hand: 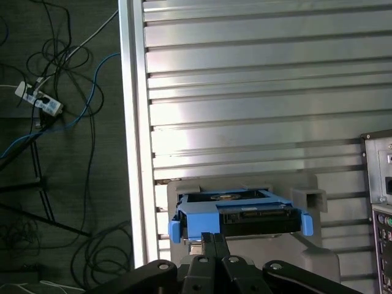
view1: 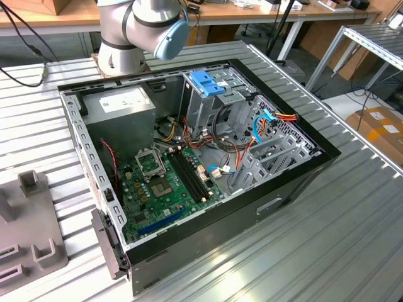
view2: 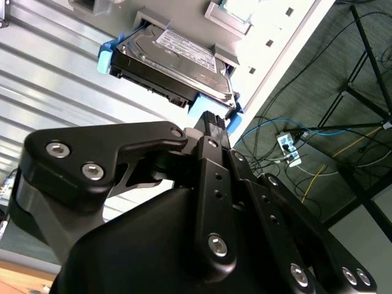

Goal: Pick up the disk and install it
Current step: 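Pick up the disk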

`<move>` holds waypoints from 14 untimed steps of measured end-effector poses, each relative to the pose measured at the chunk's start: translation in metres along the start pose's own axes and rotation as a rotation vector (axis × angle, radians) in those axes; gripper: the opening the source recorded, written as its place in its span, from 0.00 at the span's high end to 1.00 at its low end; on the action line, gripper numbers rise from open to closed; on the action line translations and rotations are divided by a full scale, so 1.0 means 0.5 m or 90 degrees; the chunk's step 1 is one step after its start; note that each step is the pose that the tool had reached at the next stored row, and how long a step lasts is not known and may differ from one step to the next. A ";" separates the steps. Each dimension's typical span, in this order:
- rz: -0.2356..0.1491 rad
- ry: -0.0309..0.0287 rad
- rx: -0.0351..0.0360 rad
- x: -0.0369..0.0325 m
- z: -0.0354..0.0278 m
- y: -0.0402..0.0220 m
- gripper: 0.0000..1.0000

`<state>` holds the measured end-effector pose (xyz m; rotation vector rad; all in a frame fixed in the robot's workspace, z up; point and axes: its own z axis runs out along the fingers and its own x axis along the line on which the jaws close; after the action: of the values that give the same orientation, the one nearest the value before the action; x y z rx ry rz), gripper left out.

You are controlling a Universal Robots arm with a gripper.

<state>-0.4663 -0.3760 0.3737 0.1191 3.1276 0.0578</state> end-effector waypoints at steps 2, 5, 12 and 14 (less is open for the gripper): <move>-0.015 0.0006 -0.0001 0.000 0.000 0.000 0.89; -0.054 0.0020 -0.0005 0.000 0.001 0.000 0.89; -0.159 0.0060 -0.0013 0.000 0.003 0.000 0.89; -0.187 0.0070 -0.0014 0.000 0.003 0.000 0.89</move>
<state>-0.4663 -0.3760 0.3723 -0.3419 3.1168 0.0588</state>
